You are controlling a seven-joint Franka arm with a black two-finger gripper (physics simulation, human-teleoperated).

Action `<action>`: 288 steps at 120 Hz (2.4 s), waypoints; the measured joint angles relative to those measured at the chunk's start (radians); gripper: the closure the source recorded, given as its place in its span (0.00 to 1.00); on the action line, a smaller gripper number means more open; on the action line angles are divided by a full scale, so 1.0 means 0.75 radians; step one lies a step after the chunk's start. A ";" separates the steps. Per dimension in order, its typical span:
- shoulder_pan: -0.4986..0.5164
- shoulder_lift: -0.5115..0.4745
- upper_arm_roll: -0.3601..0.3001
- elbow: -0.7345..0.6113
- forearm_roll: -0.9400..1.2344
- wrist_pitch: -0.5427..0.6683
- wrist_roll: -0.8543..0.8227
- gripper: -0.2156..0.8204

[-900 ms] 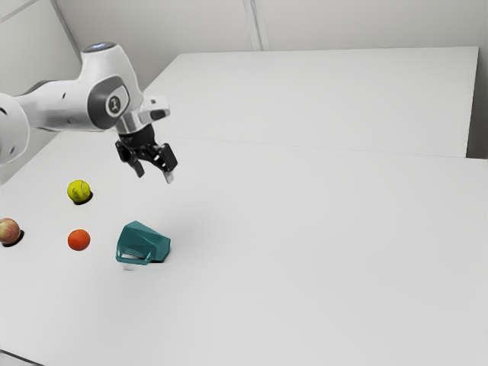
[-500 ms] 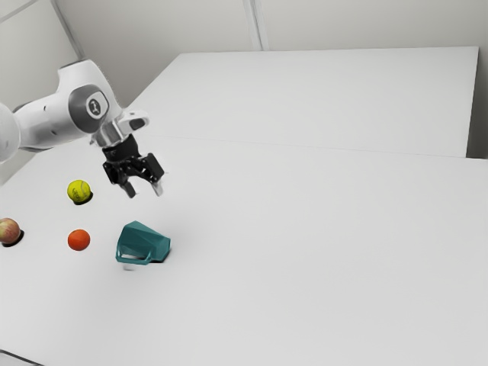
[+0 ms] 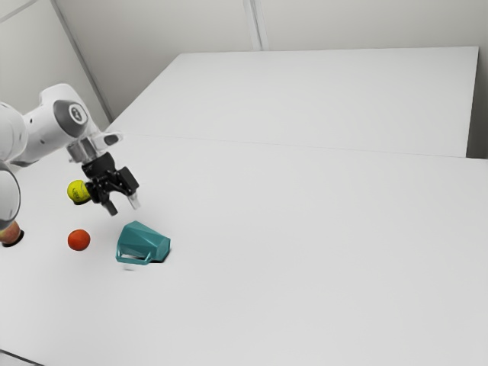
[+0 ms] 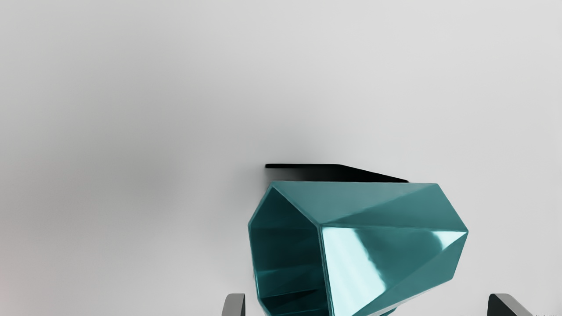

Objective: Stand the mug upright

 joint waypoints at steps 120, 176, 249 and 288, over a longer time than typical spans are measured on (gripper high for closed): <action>0.039 0.034 0.107 -0.209 -0.487 -0.029 -0.002 0.71; 0.006 -0.013 0.107 -0.213 -0.558 -0.065 0.016 0.93; -0.340 -0.261 0.090 -0.325 -0.309 0.215 -0.081 0.95; -0.512 -0.321 0.091 -0.379 0.022 0.478 -0.236 0.95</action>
